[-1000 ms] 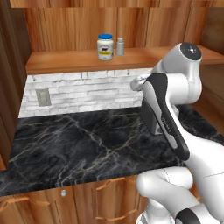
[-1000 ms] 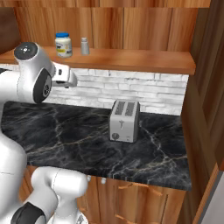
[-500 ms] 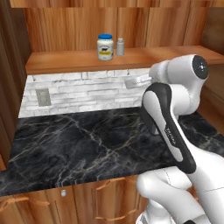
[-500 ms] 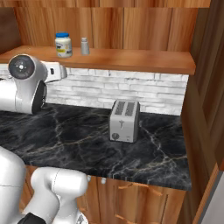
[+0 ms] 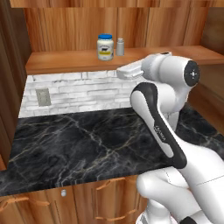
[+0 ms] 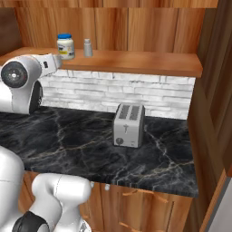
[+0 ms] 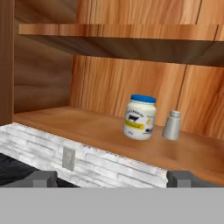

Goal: Take 2 condiments from the cabinet and move them on the counter near the stove.Make sure the condiments are lined up with each other, next to each other.

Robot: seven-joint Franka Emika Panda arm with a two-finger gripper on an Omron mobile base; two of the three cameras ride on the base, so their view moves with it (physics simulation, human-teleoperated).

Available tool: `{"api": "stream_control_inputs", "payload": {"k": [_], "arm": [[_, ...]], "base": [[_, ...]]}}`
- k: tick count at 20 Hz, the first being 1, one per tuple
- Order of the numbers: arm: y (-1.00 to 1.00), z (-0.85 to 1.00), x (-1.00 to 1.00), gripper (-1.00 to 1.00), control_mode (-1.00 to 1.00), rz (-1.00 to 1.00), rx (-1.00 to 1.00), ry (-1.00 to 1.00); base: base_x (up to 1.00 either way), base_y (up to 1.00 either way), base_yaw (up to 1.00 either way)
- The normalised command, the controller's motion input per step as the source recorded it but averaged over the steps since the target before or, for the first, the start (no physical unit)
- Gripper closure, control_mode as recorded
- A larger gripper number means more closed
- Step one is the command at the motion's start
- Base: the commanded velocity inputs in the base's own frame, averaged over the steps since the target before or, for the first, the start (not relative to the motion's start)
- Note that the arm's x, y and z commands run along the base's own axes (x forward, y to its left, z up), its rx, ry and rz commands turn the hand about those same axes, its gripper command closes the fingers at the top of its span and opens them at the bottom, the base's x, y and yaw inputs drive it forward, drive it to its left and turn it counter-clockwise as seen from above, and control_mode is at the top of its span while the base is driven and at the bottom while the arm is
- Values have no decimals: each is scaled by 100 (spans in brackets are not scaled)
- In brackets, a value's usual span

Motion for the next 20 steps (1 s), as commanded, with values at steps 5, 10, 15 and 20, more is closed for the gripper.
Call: {"api": "stream_control_inputs", "payload": {"k": [5, 10, 15, 20], "arm": [[0, 32, 22, -100, -100, 0, 0, -8], [0, 13, -3, -100, -100, 1, 0, -12], [0, 14, -2, -100, -100, 0, 0, -8], [0, 1, -3, -100, -100, 0, 0, -4]], "base": [[0, 0, 0], [0, 0, 0], [0, 0, 0], [0, 0, 0]]}}
